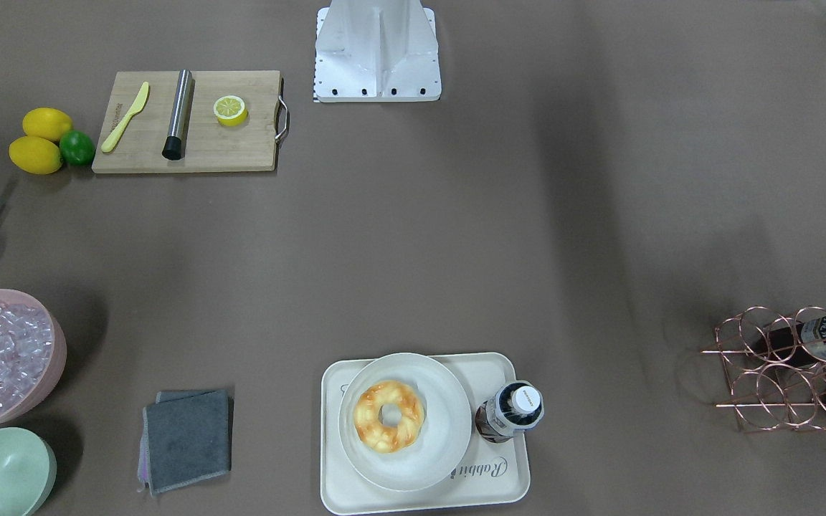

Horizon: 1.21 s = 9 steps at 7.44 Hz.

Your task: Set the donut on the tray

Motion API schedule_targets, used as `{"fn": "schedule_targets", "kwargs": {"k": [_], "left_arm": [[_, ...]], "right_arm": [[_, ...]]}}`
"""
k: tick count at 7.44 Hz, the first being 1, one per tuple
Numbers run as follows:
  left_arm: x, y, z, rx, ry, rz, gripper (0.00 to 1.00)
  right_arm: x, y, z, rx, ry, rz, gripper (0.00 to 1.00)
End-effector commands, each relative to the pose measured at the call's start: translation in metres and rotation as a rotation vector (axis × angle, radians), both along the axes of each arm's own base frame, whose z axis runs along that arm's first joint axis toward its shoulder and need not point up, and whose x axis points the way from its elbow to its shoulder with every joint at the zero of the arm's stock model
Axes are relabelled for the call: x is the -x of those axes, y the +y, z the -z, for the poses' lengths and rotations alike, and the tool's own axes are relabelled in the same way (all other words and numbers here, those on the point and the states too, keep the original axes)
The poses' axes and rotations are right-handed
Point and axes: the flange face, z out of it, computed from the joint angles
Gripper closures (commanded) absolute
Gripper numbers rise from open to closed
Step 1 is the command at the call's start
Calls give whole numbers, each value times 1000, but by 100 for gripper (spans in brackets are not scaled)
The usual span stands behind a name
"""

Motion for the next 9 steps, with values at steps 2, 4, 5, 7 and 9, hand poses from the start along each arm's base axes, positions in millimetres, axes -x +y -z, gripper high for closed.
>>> {"fn": "schedule_targets", "kwargs": {"k": [2, 4, 5, 7, 9], "left_arm": [[0, 0, 4, -7, 1, 2, 2], [0, 0, 3, -5, 1, 2, 2], [0, 0, 4, -7, 1, 2, 2], [0, -1, 12, -19, 0, 3, 2], [0, -2, 16, -27, 0, 1, 2]], "right_arm": [[-70, 5, -97, -49, 60, 153, 0], [-120, 0, -137, -78, 24, 191, 0], [-133, 6, -147, -89, 26, 202, 0], [-144, 19, -153, -86, 24, 190, 0], [-146, 20, -154, -83, 24, 186, 0]]}}
